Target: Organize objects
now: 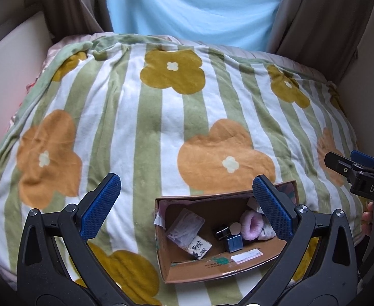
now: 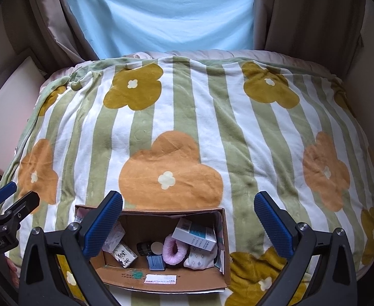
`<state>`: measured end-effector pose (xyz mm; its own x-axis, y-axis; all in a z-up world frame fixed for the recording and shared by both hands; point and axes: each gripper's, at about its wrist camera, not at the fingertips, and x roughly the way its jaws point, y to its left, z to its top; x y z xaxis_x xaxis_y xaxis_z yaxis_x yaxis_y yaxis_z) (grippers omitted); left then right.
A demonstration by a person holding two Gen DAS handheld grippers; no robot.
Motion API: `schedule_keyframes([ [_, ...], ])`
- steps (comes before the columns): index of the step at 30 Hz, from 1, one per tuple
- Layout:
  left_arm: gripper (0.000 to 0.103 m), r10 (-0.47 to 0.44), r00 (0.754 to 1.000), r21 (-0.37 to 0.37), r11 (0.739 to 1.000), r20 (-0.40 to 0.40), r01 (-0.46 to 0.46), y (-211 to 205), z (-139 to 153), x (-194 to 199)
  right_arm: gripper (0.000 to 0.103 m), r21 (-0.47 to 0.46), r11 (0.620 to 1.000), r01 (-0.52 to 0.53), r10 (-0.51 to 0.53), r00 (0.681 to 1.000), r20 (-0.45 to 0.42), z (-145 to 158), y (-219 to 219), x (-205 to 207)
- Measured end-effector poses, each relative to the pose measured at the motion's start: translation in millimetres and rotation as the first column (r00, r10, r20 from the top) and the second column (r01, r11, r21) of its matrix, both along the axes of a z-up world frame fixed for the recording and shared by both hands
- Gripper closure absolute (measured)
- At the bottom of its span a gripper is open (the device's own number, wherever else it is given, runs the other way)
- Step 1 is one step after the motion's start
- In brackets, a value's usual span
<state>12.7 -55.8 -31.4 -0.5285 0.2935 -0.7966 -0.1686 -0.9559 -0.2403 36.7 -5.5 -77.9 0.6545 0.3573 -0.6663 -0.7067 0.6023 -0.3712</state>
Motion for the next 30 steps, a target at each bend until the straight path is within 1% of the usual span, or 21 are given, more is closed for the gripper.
schedule_keyframes([
  [16, 0.000, -0.012, 1.000, 0.005, 1.000, -0.003, 0.012, 3.4, -3.0, 3.6, 0.000, 0.000, 1.000, -0.013, 0.013, 1.000, 0.014, -0.4, 1.2, -2.2],
  [22, 0.000, -0.024, 1.000, -0.019, 1.000, -0.016, 0.024, 6.0, -1.0, 2.4, 0.000, 0.004, 1.000, -0.018, 0.018, 1.000, 0.013, 1.1, 1.7, -1.8],
  [30, 0.000, -0.026, 1.000, -0.018, 0.999, -0.011, 0.026, 4.3, 1.3, -0.7, 0.000, -0.001, 1.000, -0.019, 0.019, 1.000, 0.015, 5.2, 0.5, 2.4],
])
